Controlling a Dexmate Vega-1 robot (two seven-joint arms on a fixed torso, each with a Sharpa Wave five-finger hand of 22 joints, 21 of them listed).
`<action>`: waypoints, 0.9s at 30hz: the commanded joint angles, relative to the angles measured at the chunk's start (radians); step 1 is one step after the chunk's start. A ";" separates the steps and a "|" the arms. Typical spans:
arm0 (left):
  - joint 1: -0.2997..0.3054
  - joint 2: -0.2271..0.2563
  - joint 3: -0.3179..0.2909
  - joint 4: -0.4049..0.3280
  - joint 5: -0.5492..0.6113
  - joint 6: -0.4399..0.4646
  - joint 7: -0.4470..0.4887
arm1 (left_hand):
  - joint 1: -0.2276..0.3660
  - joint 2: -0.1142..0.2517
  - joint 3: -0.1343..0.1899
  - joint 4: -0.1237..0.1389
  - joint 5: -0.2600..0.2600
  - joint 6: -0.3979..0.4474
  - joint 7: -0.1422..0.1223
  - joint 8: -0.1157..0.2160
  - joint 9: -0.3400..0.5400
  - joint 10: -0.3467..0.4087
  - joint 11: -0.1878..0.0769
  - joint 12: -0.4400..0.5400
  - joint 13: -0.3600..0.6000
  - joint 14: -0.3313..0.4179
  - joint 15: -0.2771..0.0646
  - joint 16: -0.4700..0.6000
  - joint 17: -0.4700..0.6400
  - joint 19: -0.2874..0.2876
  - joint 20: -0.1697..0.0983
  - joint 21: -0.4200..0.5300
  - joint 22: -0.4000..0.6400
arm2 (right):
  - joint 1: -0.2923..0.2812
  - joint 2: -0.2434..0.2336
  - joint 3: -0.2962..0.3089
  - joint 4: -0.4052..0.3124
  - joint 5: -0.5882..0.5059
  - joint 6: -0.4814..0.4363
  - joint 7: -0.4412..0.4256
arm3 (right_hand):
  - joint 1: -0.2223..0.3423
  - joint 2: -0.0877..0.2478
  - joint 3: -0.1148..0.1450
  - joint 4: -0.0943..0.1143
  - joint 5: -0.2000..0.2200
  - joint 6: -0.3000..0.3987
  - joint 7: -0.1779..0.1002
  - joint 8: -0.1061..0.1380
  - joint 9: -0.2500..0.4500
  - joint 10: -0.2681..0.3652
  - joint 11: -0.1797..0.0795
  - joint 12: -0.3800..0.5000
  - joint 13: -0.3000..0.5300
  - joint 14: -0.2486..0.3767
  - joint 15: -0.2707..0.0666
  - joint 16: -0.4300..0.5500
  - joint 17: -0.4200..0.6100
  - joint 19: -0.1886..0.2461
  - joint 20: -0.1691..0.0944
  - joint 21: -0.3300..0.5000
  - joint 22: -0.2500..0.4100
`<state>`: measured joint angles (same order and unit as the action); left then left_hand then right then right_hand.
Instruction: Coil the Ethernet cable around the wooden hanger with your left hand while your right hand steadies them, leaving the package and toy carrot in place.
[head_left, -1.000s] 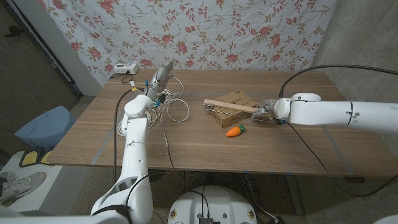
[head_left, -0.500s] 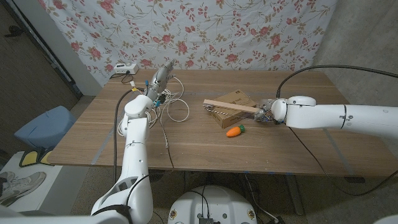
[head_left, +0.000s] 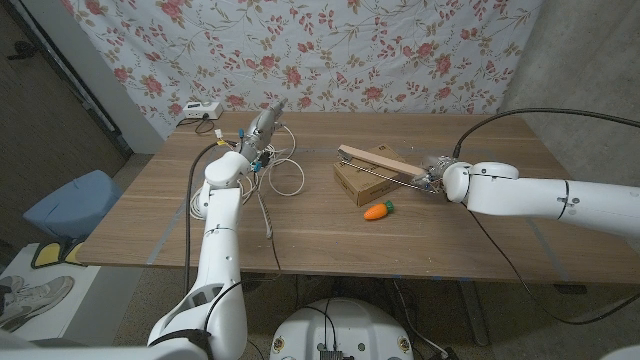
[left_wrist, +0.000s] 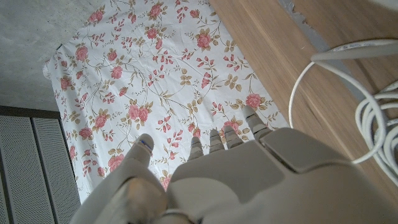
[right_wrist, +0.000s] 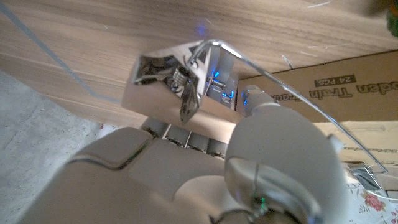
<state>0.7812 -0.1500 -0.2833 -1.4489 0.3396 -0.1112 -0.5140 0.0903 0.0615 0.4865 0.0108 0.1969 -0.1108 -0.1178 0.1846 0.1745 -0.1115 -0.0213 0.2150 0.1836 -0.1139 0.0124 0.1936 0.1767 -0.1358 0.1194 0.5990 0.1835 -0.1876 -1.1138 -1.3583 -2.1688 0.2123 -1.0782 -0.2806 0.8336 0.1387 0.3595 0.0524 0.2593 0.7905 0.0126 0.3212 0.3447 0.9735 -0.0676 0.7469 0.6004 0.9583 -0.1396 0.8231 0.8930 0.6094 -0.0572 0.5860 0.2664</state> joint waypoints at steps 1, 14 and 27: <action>0.028 0.007 0.037 -0.069 0.079 0.061 0.035 | 0.031 -0.003 0.009 -0.027 0.001 -0.011 -0.008 -0.001 0.002 0.007 -0.004 -0.002 0.004 0.042 -0.005 0.009 0.000 0.020 0.006 -0.002 0.003 | -0.191 -0.093 0.157 -0.072 0.030 0.084 -0.287 | -0.019 0.065 0.090 0.079 0.012 0.072 -0.022 0.058 0.096 0.002 -0.034 0.175 0.263 0.021 -0.071 0.140 0.277 0.026 -0.003 0.106 0.041; 0.164 0.083 0.192 -0.399 0.450 0.314 0.169 | 0.176 -0.040 -0.009 -0.165 -0.016 0.344 0.093 0.083 0.011 0.381 0.000 0.114 0.054 0.451 -0.034 0.212 0.093 0.184 -0.044 0.081 0.048 | -0.241 -0.138 0.163 -0.063 0.053 0.243 -0.486 | 0.001 0.064 0.102 0.077 0.013 0.081 -0.016 0.077 0.115 0.002 -0.042 0.224 0.347 0.037 -0.069 0.200 0.342 0.039 -0.010 0.161 0.058; 0.138 0.292 0.305 -0.522 0.597 0.488 -0.102 | 0.392 -0.012 0.032 -0.189 -0.020 0.502 0.111 0.095 0.021 0.309 0.011 0.081 0.072 0.224 -0.006 0.143 0.085 0.024 0.008 0.037 0.048 | -0.207 -0.157 0.100 -0.059 0.051 0.324 -0.534 | 0.002 0.061 0.104 0.082 0.010 0.089 -0.012 0.079 0.109 0.006 -0.040 0.220 0.341 0.025 -0.068 0.218 0.343 0.029 -0.011 0.185 0.064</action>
<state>0.9295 -0.0060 -0.0740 -1.8623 0.7945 0.2348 -0.4440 0.4490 0.0451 0.5081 -0.1798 0.1828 0.3757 -0.0074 0.2816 0.1910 0.2170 -0.0126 0.3028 0.2531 0.1551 0.0010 0.3601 0.2689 -0.0852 0.1143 0.6429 0.2306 -0.4069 -1.2489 -1.2201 -2.2284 0.2584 -0.8271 -0.7502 0.8338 0.1389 0.3728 0.0439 0.2671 0.8012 0.0018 0.3963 0.4542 0.9785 -0.1061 0.9691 0.9397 0.9878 -0.1521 1.0344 1.2341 0.6360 -0.0623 0.7628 0.3275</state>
